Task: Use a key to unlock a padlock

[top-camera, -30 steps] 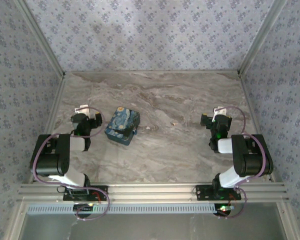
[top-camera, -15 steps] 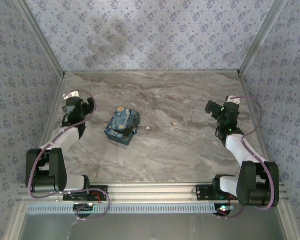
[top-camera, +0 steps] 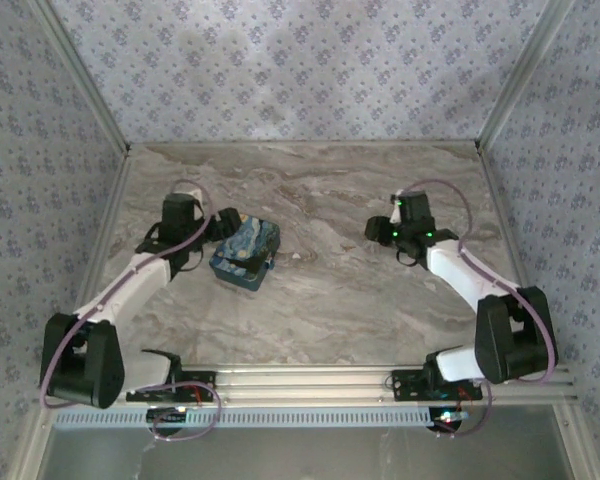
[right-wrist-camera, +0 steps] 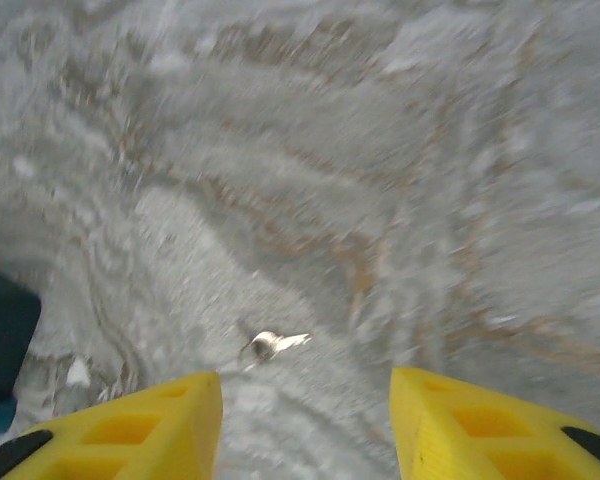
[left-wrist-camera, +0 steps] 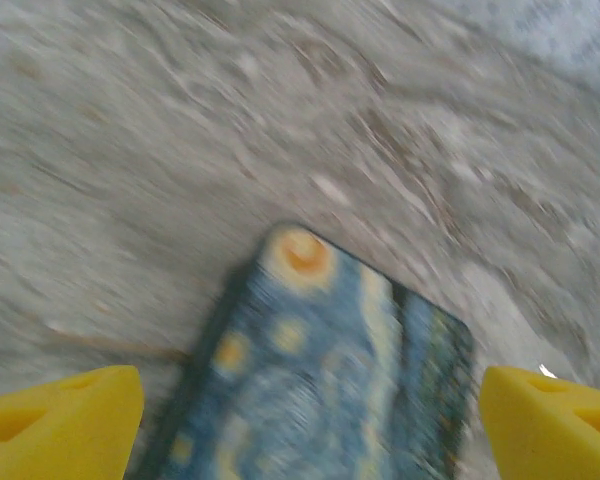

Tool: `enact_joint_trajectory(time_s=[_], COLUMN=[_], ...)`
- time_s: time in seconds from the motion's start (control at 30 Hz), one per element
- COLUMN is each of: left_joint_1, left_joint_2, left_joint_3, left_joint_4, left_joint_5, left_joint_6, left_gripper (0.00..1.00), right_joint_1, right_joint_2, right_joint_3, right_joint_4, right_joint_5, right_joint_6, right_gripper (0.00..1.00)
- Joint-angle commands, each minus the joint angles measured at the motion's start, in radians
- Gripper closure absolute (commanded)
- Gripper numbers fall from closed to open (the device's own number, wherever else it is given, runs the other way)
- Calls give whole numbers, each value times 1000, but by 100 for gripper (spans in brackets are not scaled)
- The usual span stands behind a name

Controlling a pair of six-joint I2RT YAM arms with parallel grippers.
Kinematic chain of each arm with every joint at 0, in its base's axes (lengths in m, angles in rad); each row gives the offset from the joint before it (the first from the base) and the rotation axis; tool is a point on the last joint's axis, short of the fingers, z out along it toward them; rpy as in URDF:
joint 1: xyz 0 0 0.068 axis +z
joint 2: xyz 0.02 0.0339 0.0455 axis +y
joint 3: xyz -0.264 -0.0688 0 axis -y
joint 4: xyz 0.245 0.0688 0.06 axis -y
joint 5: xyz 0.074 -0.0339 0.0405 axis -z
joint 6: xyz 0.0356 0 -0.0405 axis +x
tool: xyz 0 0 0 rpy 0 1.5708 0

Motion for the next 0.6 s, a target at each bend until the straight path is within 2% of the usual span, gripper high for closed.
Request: enact_joint_trajectory(time_s=[0.0,0.2,0.57], left_joint_1=[-56,-91,-101], left_joint_2=[-37,-82,-104], left_joint_3=[-32,-62,-71], left_joint_4=[-92,-112,-143], left_joint_5=[8,-2,-20], left_joint_6=[-42,-72,-79], left_gripper=[13,12,12], right_joint_1=[81,155,189], right_joint_2=[65,210,382], right_joint_3=[65,169,258], right_joint_4=[-121,-174,-170], right_joint_5=[63,107,162], right_joint_6=[0,6,11], right_gripper=[58,68,76])
